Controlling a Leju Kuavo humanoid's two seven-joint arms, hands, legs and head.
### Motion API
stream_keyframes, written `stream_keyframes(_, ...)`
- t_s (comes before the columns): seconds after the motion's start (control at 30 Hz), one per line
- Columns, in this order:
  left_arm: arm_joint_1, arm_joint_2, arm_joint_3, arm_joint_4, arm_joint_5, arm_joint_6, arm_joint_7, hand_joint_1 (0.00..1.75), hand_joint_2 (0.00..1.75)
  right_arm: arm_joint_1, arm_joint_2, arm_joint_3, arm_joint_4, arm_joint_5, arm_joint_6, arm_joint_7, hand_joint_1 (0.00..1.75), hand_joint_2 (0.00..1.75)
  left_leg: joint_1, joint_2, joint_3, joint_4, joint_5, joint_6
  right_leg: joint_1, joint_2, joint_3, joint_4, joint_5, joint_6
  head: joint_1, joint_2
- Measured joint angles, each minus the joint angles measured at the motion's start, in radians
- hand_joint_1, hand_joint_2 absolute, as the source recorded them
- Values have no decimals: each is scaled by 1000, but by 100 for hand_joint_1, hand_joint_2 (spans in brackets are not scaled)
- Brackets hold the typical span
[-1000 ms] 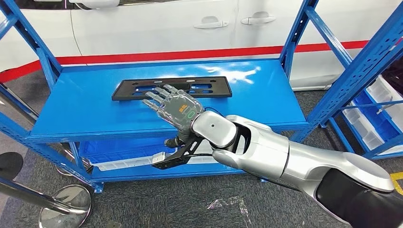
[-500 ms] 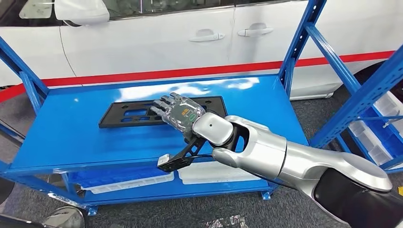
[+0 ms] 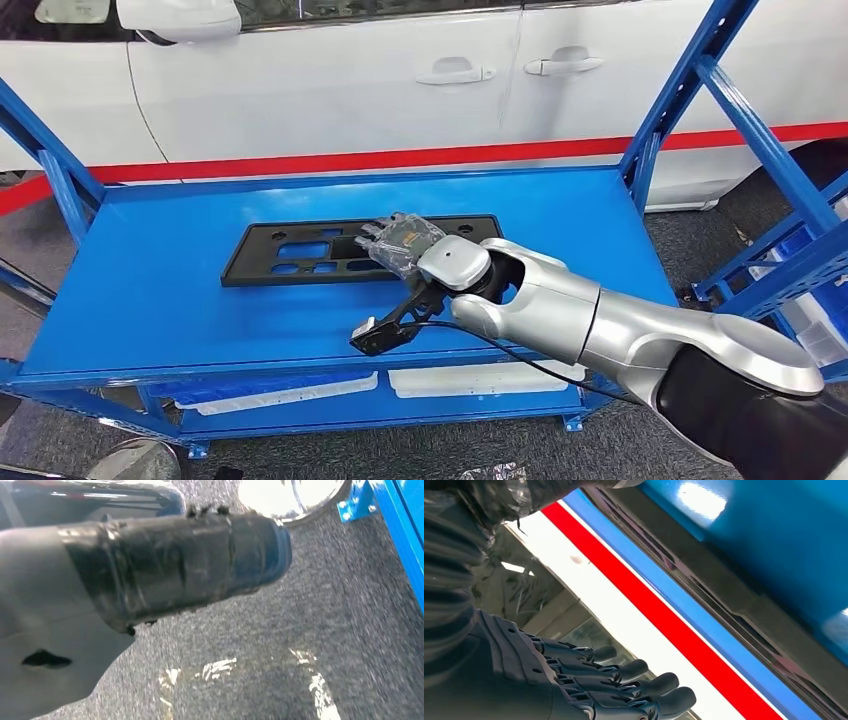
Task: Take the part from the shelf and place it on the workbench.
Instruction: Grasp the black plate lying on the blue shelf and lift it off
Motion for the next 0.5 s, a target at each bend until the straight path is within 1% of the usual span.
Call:
stream_keyframes(0.03, 0, -1, 1, 0, 0, -2, -3, 0, 0, 0, 0, 2, 10, -2, -5, 5, 0, 175, 1, -1, 1, 0, -1, -4, 4, -2, 6, -22, 9, -5, 1, 0)
stream_keyframes(0.07, 0, -2, 1, 1, -1, -3, -6, 0, 0, 0, 0, 3, 21, -5, -9, 10, 0, 175, 1, -2, 2, -1, -1, -9, 5, -4, 9, -28, 11, -7, 2, 0)
stream_keyframes(0.13, 1, -1, 2, 1, -2, -4, -10, 0, 0, 0, 0, 4, 40, -8, -16, 18, 0, 175, 0, -1, 4, -1, -7, -19, -1, -6, 21, -41, 18, -12, 3, 0)
stream_keyframes(0.17, 1, -1, 2, 1, -2, -4, -12, 0, 0, -1, 0, 4, 47, -9, -19, 20, 0, 175, 0, 1, 0, 13, -20, -25, -6, -8, 29, -50, 23, -15, 2, 0)
stream_keyframes(0.2, 0, -1, 2, 1, -3, -4, -12, 0, 0, -1, 1, 4, 55, -9, -21, 20, 0, 175, 2, 3, -12, 47, -44, -32, -11, -9, 36, -57, 28, -17, 0, 0)
stream_keyframes(0.23, 0, -1, 2, 1, -3, -4, -12, 0, 0, -1, 1, 6, 63, -9, -23, 20, 0, 175, 6, 5, -32, 99, -75, -39, -13, -10, 39, -60, 29, -18, -1, 0)
stream_keyframes(0.27, 0, -1, 2, 1, -3, -4, -13, 0, 0, 0, 1, 7, 70, -9, -24, 20, 0, 175, 11, 6, -58, 163, -107, -46, -15, -10, 40, -61, 30, -19, -3, 0)
stream_keyframes(0.3, 0, -1, 2, 1, -3, -4, -13, 0, 0, 1, 2, 10, 78, -9, -26, 22, 0, 175, 17, 7, -83, 221, -128, -53, -17, -10, 40, -60, 29, -19, -3, 0)
stream_keyframes(0.33, 1, -1, 3, 1, -3, -4, -13, 0, 0, 3, 2, 12, 87, -9, -28, 25, 0, 175, 21, 9, -95, 251, -133, -60, -19, -10, 40, -59, 28, -18, -3, 0)
stream_keyframes(0.37, 1, -1, 3, 1, -3, -4, -14, 0, 0, 6, 2, 13, 96, -9, -31, 29, 0, 175, 26, 11, -89, 243, -120, -67, -22, -10, 40, -56, 26, -14, -3, 0)
stream_keyframes(0.4, 2, 0, 3, 1, -4, -4, -15, 0, 0, 8, 2, 14, 105, -9, -34, 34, 0, 175, 31, 13, -63, 197, -92, -73, -27, -10, 40, -53, 23, -10, -3, 0)
stream_keyframes(0.43, 1, 0, 3, 1, -4, -3, -17, 0, 0, 9, 2, 14, 116, -9, -40, 38, 0, 175, 36, 15, -27, 129, -64, -80, -30, -10, 40, -47, 18, -3, -3, 0)
stream_keyframes(0.47, 0, -1, 3, 1, -4, -2, -18, 0, 0, 9, 1, 14, 126, -8, -46, 40, 0, 175, 37, 15, 8, 67, -47, -83, -31, -9, 37, -40, 13, 5, -5, 0)
stream_keyframes(0.5, -1, -1, 3, 1, -4, -1, -19, 0, 0, 10, 1, 14, 137, -7, -53, 41, 0, 175, 37, 14, 32, 26, -40, -80, -31, -8, 35, -35, 8, 13, -6, 0)
